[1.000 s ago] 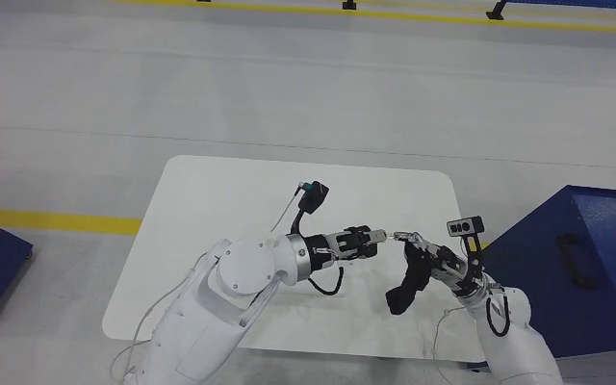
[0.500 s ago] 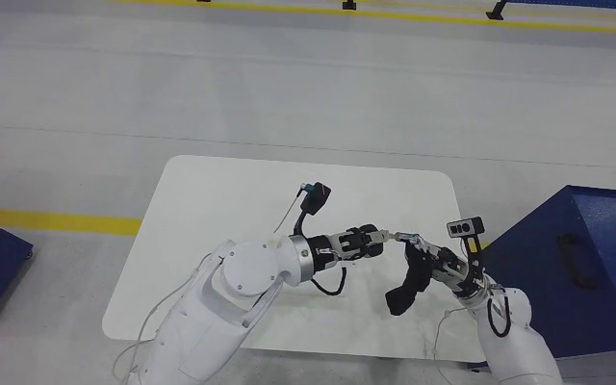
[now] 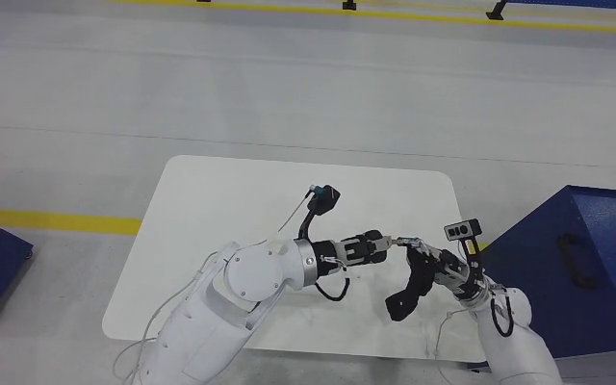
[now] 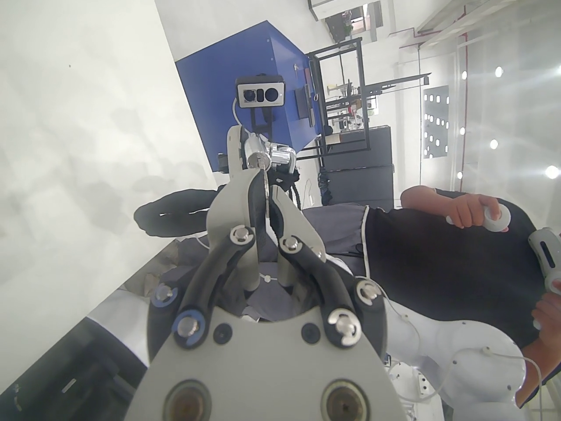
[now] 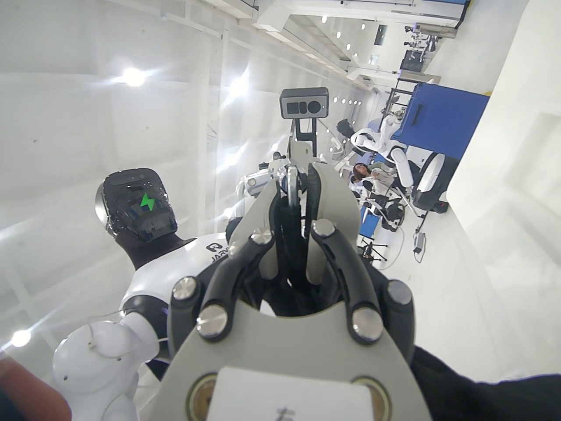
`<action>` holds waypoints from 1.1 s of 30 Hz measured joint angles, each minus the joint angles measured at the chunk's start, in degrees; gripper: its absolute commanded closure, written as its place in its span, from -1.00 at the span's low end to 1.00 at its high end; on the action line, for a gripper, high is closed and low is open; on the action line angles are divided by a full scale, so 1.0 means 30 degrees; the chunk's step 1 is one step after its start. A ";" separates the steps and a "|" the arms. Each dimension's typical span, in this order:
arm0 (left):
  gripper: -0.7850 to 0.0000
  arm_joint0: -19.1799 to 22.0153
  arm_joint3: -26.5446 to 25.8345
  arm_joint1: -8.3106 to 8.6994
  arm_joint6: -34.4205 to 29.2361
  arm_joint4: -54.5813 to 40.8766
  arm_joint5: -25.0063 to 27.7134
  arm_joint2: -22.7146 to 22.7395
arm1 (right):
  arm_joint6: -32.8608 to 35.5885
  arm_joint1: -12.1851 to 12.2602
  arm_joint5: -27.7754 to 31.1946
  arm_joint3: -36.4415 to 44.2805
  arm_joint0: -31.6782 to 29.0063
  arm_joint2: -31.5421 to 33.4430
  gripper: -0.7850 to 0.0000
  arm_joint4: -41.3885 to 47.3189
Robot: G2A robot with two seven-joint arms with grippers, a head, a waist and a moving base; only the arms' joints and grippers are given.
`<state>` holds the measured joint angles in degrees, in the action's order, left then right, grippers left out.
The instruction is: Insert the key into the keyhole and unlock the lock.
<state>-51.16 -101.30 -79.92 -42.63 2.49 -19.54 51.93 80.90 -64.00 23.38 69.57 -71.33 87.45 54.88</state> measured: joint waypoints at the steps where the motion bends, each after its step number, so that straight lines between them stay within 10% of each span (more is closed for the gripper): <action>1: 1.00 0.0025 0.0015 0.0015 -0.0047 0.0124 0.0149 -0.0002 | 0.0169 -0.0005 -0.0169 -0.0122 0.0065 -0.0036 1.00 0.0055; 33: 1.00 0.0319 0.0054 0.0409 -0.1616 0.3380 0.2930 -0.0256 | 0.2161 -0.0007 -0.4958 -0.1590 0.1227 -0.0965 1.00 0.0675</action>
<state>-50.20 -101.14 -78.69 -47.48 12.63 -10.76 51.16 87.38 -64.02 8.51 64.80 -67.65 84.56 56.91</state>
